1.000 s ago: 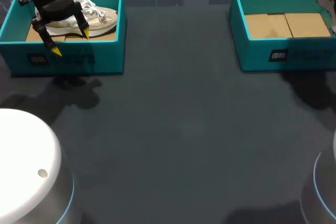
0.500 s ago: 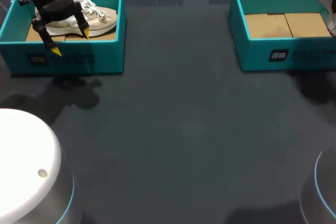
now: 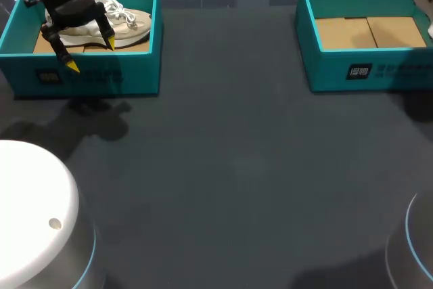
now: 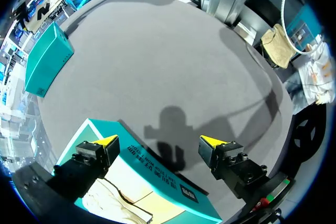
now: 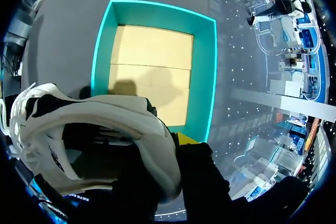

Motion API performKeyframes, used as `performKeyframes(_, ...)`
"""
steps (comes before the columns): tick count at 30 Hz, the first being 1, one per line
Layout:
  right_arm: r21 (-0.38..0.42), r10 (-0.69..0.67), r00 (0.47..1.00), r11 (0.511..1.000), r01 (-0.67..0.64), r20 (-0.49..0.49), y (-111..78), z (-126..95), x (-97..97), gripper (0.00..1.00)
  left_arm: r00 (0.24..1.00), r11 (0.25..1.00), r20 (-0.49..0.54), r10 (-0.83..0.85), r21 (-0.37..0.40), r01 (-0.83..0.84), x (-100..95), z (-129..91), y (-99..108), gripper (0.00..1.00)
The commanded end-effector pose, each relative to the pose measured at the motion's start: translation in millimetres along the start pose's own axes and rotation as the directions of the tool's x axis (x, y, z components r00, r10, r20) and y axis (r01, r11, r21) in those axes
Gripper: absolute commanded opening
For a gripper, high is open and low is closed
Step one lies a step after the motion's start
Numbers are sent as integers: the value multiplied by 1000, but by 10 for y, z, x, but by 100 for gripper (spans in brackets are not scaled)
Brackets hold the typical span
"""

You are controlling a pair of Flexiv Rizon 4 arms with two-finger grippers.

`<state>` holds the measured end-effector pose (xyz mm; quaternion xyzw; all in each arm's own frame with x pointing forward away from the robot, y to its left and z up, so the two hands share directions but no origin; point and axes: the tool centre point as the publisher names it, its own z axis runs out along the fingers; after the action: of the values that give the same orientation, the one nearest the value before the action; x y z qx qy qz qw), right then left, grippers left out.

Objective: Take the shoe out of the shoebox, open the shoe tongue, remove and reinsert the insole, then place the shoe into the shoebox

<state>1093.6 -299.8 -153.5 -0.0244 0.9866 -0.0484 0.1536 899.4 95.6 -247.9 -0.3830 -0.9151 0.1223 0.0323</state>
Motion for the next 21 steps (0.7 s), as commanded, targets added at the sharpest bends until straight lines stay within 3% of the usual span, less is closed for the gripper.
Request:
performKeyframes(1, 11, 114, 993, 993, -114, -33, -102, 30, -32, 0, 1000, 1000, -2, 1, -1, -1, -1, 2, 4, 100)
performKeyframes(7, 42, 377, 926, 925, -376, -10, -284, -51, 66, 0, 1000, 1000, -2, 1, -1, -1, -1, 2, 4, 100)
performKeyframes(11, 28, 526, 850, 850, -526, -23, -326, -92, 82, 0, 1000, 1000, -2, 1, -1, -1, -1, 2, 4, 100)
performKeyframes(21, 87, 715, 696, 699, -710, -70, -286, -66, 29, 0, 1000, 1000, -2, 1, -1, -1, -1, 2, 4, 100)
